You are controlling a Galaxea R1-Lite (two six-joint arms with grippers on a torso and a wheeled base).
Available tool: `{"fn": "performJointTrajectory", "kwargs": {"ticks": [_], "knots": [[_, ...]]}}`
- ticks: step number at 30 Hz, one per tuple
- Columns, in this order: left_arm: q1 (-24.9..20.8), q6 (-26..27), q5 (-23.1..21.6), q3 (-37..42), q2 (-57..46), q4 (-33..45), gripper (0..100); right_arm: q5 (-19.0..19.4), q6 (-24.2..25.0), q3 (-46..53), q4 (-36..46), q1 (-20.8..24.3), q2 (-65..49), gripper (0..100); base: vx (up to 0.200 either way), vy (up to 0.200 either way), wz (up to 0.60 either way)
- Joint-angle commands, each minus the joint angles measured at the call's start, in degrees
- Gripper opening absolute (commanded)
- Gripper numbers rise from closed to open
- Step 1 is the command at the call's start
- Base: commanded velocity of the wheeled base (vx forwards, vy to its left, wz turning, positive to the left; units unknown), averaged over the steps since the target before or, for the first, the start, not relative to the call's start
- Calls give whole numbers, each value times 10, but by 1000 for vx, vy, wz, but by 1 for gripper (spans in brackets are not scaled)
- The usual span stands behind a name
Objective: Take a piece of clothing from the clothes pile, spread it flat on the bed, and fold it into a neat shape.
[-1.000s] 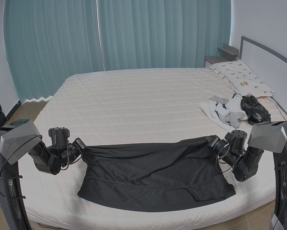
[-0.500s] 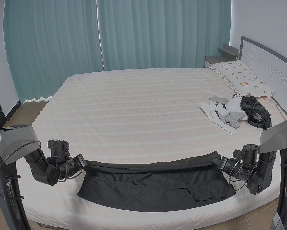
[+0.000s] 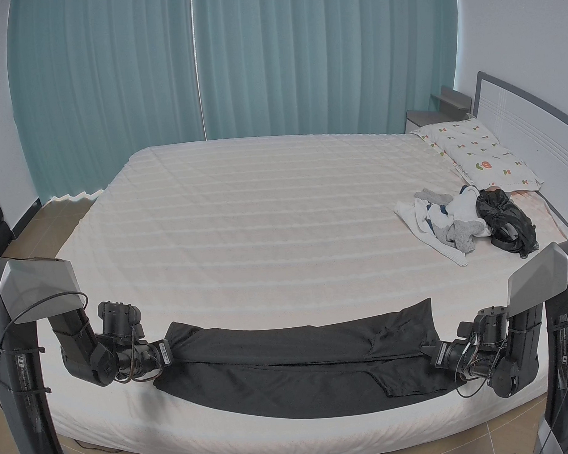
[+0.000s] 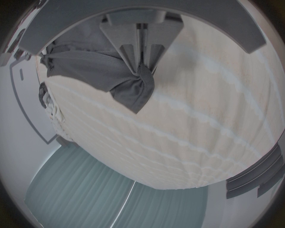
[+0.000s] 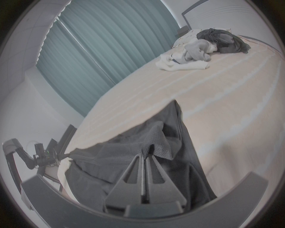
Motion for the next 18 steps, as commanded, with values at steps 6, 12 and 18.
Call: {"fn": "performJointTrajectory", "kwargs": {"ticks": [6, 12, 18], "knots": [[-1, 2, 1, 16, -2, 0, 0, 0, -6, 9, -3, -5, 8, 0, 0, 0, 0], [-3, 0, 6, 13, 5, 0, 100, -1, -7, 8, -4, 2, 15, 100, 0, 0, 0], [-3, -8, 7, 25, -2, 0, 100, 0, 1, 14, -5, -13, 2, 100, 0, 0, 0]]}}
